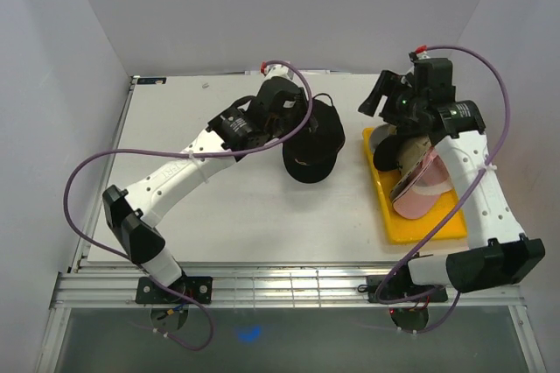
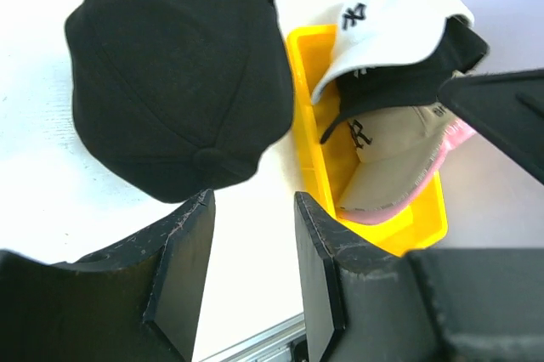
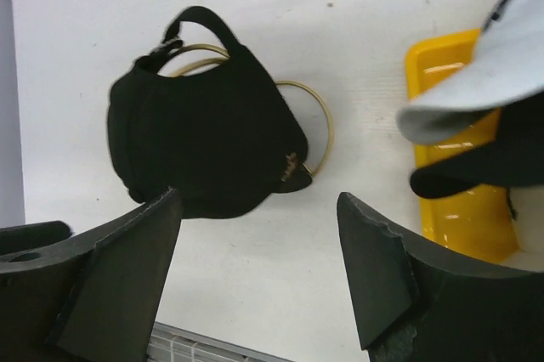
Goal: Stack the hats
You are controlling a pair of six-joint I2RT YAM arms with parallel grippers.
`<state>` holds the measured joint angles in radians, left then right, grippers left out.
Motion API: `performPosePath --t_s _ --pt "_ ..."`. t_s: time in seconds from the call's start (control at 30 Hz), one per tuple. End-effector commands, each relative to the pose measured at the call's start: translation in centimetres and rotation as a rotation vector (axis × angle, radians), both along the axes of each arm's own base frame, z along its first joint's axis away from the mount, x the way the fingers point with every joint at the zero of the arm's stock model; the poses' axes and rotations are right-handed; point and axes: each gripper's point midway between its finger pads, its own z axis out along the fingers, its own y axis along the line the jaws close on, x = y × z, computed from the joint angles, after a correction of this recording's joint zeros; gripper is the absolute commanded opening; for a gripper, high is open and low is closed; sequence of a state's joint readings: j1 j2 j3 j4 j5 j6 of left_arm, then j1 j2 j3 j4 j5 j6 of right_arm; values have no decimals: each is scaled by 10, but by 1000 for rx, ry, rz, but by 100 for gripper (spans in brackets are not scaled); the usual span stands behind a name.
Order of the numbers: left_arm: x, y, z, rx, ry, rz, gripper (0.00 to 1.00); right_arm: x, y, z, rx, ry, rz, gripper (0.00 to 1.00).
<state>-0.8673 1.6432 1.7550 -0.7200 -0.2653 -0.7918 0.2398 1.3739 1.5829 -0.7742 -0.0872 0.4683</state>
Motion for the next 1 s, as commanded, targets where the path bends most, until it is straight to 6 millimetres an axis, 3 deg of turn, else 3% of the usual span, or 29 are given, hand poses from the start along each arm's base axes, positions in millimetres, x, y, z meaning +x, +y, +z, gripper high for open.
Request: performPosePath --t_s 0.0,0.03,0.13,0.17,0.23,0.27,0.4,0.43,0.7,0.97 --pt "-22 5 48 -80 -91 -97 53 -29 -43 -5 -44 29 -122 79" --pt "-25 7 51 -90 -98 -109 53 -38 -58 -18 -63 71 -163 80" --pt "-38 13 62 -126 -121 -140 53 -69 -84 -19 -91 59 -245 80" --pt "-40 14 67 -144 -138 -150 53 -78 -90 -35 -107 97 -267 80" --pt "-48 17 72 -163 -147 -169 53 -93 -106 -40 -122 92 -328 79" --pt "-50 18 74 -169 -150 -176 53 -101 -110 -54 -134 128 -343 77" --pt "-60 22 73 -186 -151 -198 53 -116 -138 -73 -203 173 -432 70" --pt "-61 23 64 -177 -140 -201 53 -117 -142 -76 -210 184 -448 63" --pt "-73 37 66 -191 -158 -207 53 -106 -171 -99 -210 266 -560 54" --pt "-78 41 62 -188 -152 -210 53 -94 -184 -118 -149 299 -593 51"
